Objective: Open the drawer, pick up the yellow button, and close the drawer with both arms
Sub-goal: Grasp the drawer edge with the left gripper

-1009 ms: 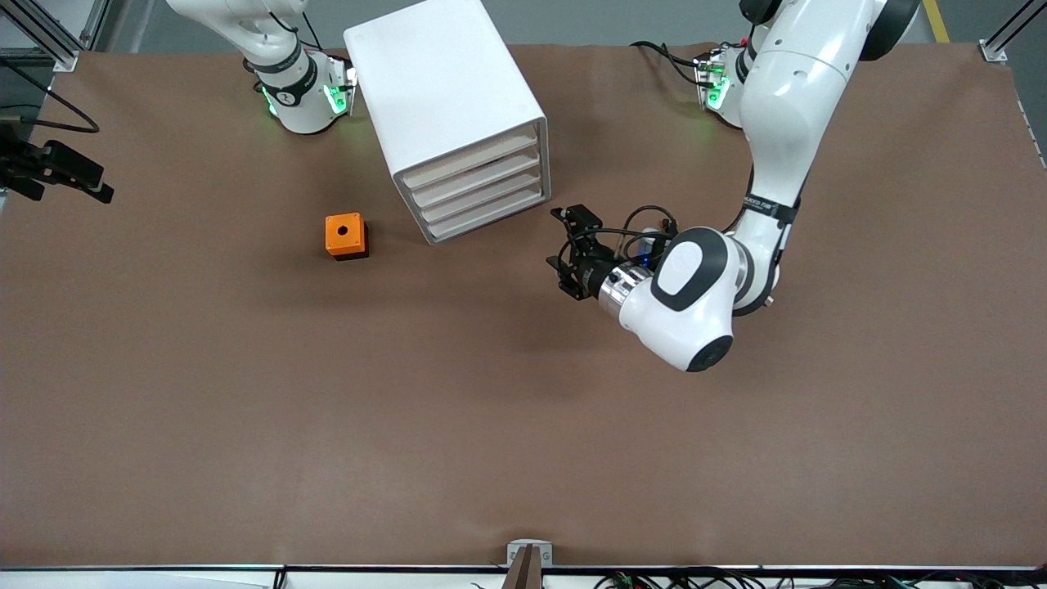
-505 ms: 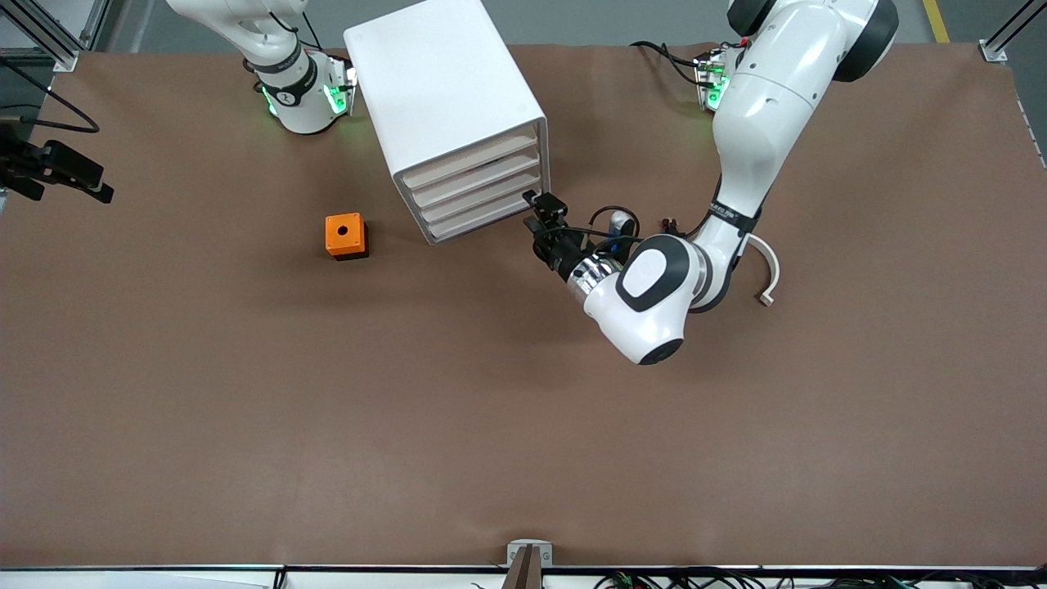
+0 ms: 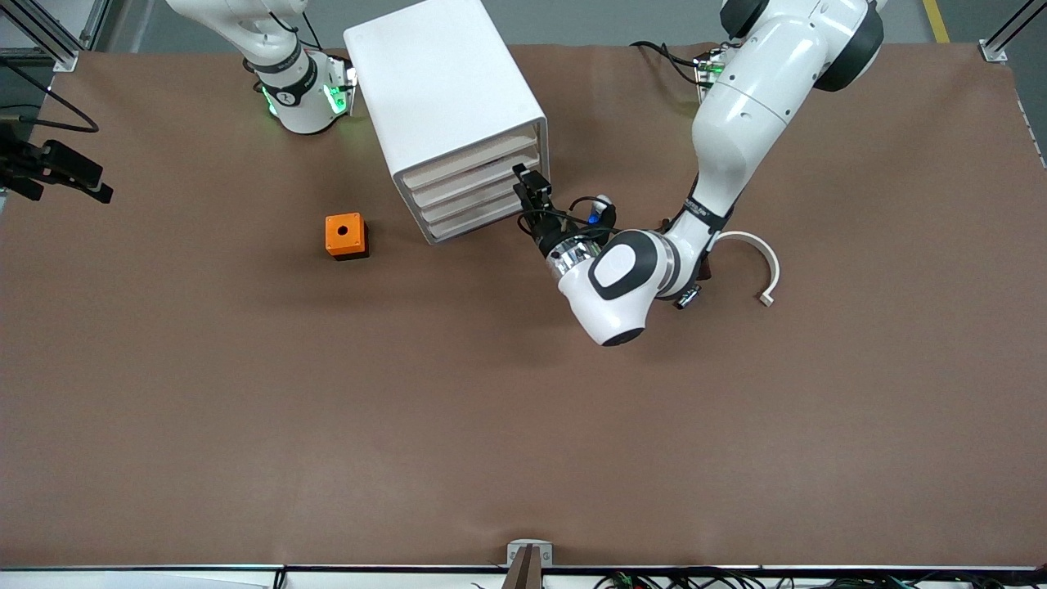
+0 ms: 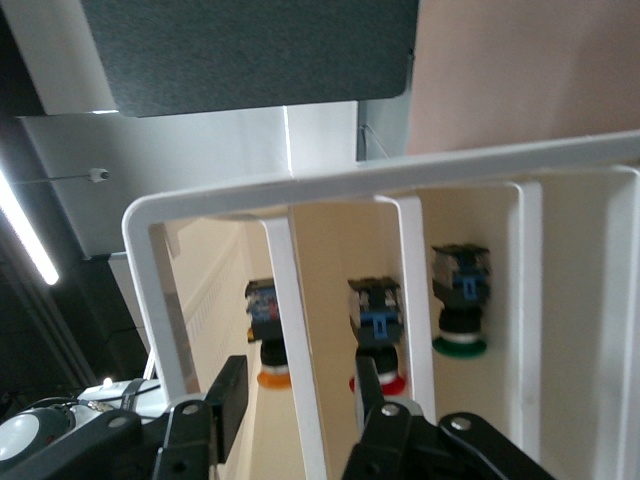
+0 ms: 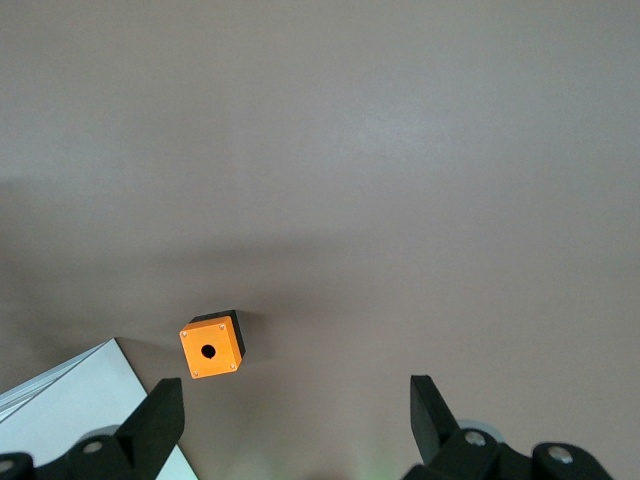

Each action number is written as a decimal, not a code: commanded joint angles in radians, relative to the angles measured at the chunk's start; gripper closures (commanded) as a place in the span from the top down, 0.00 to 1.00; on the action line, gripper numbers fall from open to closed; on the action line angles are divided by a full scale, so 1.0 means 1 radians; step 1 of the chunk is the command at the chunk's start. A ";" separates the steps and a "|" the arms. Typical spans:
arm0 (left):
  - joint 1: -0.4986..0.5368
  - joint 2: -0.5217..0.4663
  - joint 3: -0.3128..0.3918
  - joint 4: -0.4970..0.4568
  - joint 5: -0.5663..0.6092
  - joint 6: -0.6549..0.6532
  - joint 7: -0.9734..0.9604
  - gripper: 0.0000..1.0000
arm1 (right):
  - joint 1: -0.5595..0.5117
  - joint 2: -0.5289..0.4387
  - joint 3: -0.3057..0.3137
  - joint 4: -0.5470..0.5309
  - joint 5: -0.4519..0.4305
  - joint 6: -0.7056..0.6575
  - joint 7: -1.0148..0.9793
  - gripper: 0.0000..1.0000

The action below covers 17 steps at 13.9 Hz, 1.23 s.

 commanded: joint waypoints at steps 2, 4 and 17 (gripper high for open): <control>-0.009 -0.017 -0.016 -0.038 -0.026 -0.014 -0.025 0.51 | -0.013 0.010 0.007 0.040 -0.010 -0.006 0.002 1.00; -0.028 -0.020 -0.017 -0.049 -0.024 -0.014 -0.025 0.51 | -0.010 0.013 0.006 0.043 -0.010 -0.005 0.009 1.00; -0.075 -0.028 -0.046 -0.099 -0.006 -0.021 -0.010 0.17 | -0.013 0.047 0.006 0.045 -0.012 0.005 0.000 1.00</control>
